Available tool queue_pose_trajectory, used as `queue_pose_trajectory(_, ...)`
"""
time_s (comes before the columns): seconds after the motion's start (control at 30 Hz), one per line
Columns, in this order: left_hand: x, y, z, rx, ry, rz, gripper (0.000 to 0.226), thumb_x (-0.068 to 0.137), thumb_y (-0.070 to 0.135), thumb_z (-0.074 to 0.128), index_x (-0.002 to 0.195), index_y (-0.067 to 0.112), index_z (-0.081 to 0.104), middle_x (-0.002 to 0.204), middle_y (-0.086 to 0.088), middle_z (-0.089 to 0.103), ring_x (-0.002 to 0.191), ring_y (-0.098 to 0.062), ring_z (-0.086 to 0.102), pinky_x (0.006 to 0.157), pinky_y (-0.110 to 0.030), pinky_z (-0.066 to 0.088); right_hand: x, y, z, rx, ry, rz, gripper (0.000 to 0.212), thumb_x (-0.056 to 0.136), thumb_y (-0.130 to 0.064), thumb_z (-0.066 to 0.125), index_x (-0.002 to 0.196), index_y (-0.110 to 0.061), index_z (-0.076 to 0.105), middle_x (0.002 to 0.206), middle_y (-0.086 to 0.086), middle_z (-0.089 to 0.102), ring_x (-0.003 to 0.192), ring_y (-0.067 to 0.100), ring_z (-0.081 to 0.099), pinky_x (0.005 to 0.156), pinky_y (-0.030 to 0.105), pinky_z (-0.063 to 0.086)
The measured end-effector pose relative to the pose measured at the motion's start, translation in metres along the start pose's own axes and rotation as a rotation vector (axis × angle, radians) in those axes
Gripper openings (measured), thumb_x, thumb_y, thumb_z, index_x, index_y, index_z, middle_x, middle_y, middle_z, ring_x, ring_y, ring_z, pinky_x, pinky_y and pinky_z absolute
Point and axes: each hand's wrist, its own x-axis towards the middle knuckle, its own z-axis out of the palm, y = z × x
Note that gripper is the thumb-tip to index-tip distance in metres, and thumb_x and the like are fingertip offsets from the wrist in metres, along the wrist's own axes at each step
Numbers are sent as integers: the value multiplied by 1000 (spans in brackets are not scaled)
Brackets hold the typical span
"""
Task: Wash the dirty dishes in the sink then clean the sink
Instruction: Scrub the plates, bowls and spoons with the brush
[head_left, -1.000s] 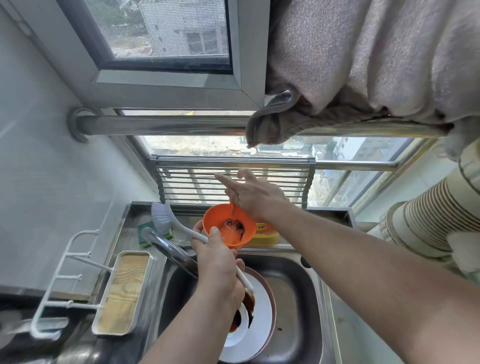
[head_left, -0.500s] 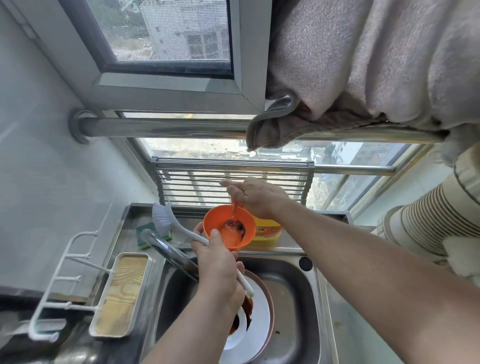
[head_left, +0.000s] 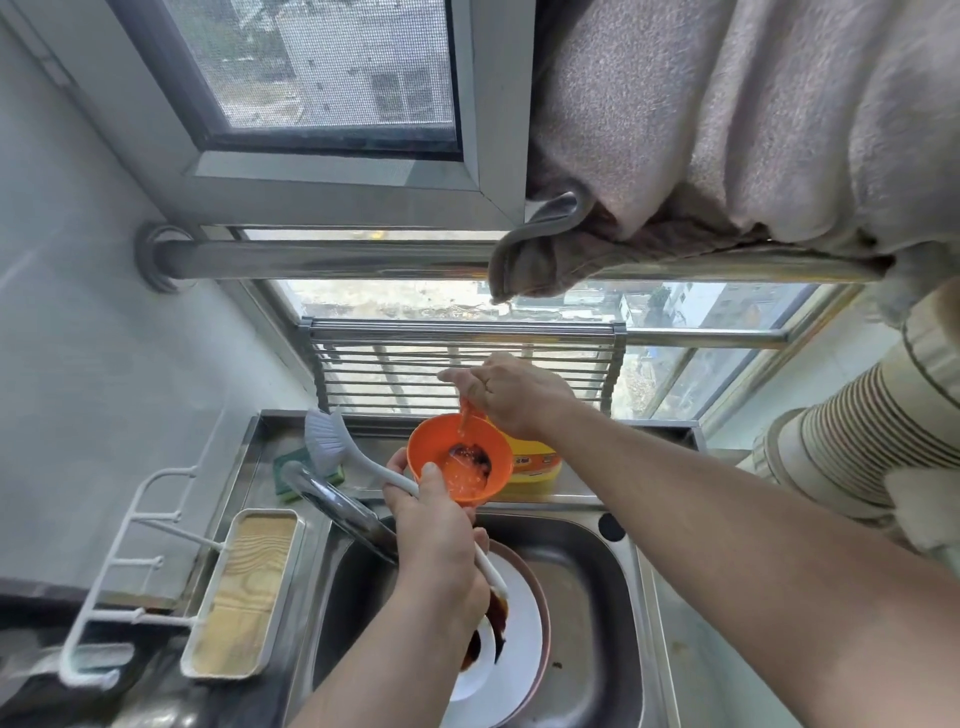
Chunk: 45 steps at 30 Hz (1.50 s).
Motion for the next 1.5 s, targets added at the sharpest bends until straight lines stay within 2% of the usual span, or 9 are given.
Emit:
queue_pose_trajectory(0.1, 1, -2, 0, 5, 1, -3, 24, 112, 44, 40, 117, 66, 48, 116, -3, 65, 89, -23, 57, 66, -34, 51, -2, -8, 11, -145, 33, -16, 48, 107, -66, 16, 150, -63, 37, 123, -2, 52, 102, 21, 59, 78, 44, 54)
queue_pose_trajectory(0.3, 3, -5, -3, 5, 7, -8, 26, 112, 44, 41, 130, 62, 44, 115, -5, 63, 89, -24, 58, 65, -33, 54, 2, 4, 0, -41, -14, 6, 57, 106, -69, 7, 150, -58, 41, 126, -1, 62, 116, 23, 61, 93, 50, 54)
queue_pose_trajectory(0.47, 4, -7, 1, 15, 7, 9, 23, 112, 43, 41, 126, 61, 46, 114, -4, 64, 84, -22, 58, 59, -30, 53, 1, 0, 7, -92, -6, -45, 50, 103, -73, 9, 152, -70, 9, 143, 1, 43, 103, 24, 59, 72, 42, 56)
queue_pose_trajectory(0.73, 2, -9, -2, 52, 15, 13, 27, 112, 43, 41, 130, 64, 42, 113, -2, 63, 92, -26, 61, 64, -34, 54, 2, 13, 2, -72, 10, -11, 56, 101, -74, 3, 153, -65, -14, 153, 9, 46, 124, 31, 58, 76, 42, 48)
queue_pose_trajectory(0.9, 3, -8, -2, 34, 17, -8, 27, 112, 42, 42, 130, 62, 44, 113, -5, 64, 86, -23, 61, 59, -30, 54, -3, -2, 10, -182, 5, -103, 47, 107, -65, 11, 152, -70, -4, 152, 6, 39, 109, 28, 59, 90, 53, 55)
queue_pose_trajectory(1.0, 2, -9, -2, 46, 7, -12, 28, 112, 43, 42, 132, 62, 43, 113, -4, 65, 89, -24, 63, 62, -32, 55, 0, 0, 10, -162, 8, -86, 47, 106, -66, 9, 152, -71, -2, 143, 7, 46, 103, 25, 58, 82, 49, 56)
queue_pose_trajectory(1.13, 3, -9, -4, 63, 7, 11, 28, 112, 43, 42, 133, 61, 43, 111, -2, 66, 85, -22, 64, 56, -28, 54, 2, 6, 4, -104, -40, -14, 50, 101, -73, 0, 151, -71, -3, 154, 12, 44, 128, 32, 55, 91, 48, 50)
queue_pose_trajectory(1.27, 6, -10, -4, 67, 20, 25, 25, 112, 44, 42, 129, 61, 45, 110, -3, 67, 83, -21, 64, 54, -27, 54, -3, 1, 9, -160, -12, -77, 48, 104, -70, 7, 151, -71, -4, 152, 7, 38, 101, 24, 59, 74, 42, 54)
queue_pose_trajectory(1.5, 4, -15, -3, 72, 21, 20, 28, 113, 41, 40, 134, 59, 41, 115, -3, 66, 86, -23, 65, 59, -30, 54, -1, 7, 2, -63, -14, -37, 51, 102, -72, 4, 151, -70, -11, 156, 9, 44, 128, 33, 56, 93, 50, 53)
